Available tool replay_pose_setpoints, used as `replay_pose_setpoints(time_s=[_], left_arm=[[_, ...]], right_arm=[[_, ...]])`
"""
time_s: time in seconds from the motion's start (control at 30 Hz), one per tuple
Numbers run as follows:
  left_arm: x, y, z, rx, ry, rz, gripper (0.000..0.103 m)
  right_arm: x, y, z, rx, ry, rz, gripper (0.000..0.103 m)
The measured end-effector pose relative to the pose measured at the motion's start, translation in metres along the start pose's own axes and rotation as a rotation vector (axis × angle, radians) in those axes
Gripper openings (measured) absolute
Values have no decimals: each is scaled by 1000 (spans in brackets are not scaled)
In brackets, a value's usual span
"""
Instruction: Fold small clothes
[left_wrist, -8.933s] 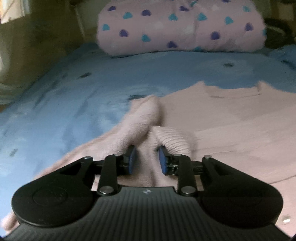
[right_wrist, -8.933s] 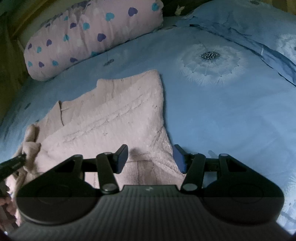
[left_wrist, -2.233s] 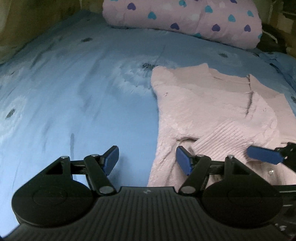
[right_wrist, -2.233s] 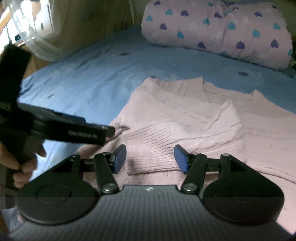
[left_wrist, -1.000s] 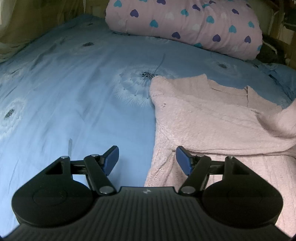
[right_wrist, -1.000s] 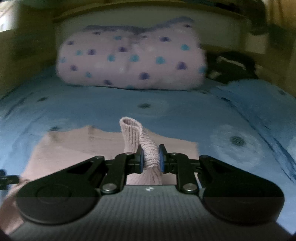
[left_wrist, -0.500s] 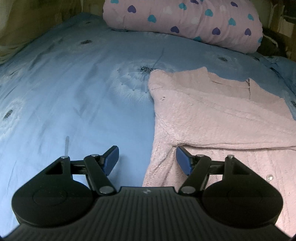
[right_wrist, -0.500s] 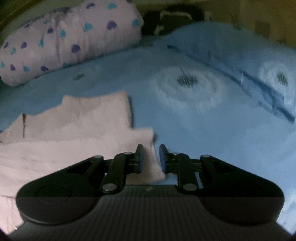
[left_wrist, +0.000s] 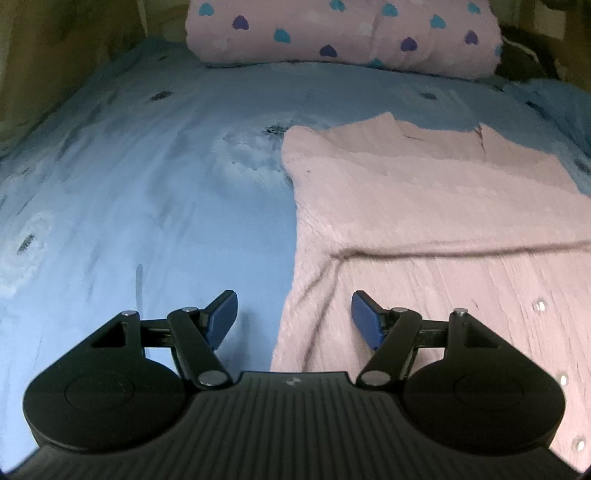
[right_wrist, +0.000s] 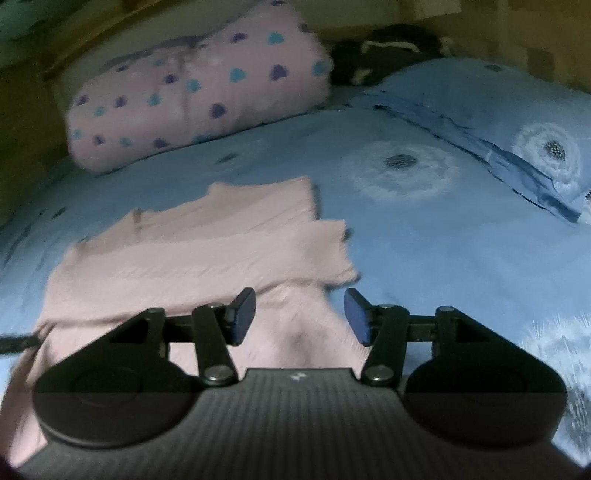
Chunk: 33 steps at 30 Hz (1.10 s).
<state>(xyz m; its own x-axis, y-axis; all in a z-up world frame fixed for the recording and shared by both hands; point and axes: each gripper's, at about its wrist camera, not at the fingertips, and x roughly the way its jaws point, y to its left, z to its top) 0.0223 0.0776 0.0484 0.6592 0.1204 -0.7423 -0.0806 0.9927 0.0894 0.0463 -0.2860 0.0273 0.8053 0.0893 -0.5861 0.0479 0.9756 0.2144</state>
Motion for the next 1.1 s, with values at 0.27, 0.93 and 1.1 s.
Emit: replay_pose_setpoints(time_s=[0.27,0.93,1.1], left_arm=[[-59,-9,-18,-6,-1,-86,73],[-151,-60,-124,145,4,-158,84],[-148,-68,-145,210,22,-118,87]], right_arm=[[-60,24,-31,-87,9,101,55],[-137,59,-106,-240,63,165,56],[-144,65,-123,-306,78,149,67]])
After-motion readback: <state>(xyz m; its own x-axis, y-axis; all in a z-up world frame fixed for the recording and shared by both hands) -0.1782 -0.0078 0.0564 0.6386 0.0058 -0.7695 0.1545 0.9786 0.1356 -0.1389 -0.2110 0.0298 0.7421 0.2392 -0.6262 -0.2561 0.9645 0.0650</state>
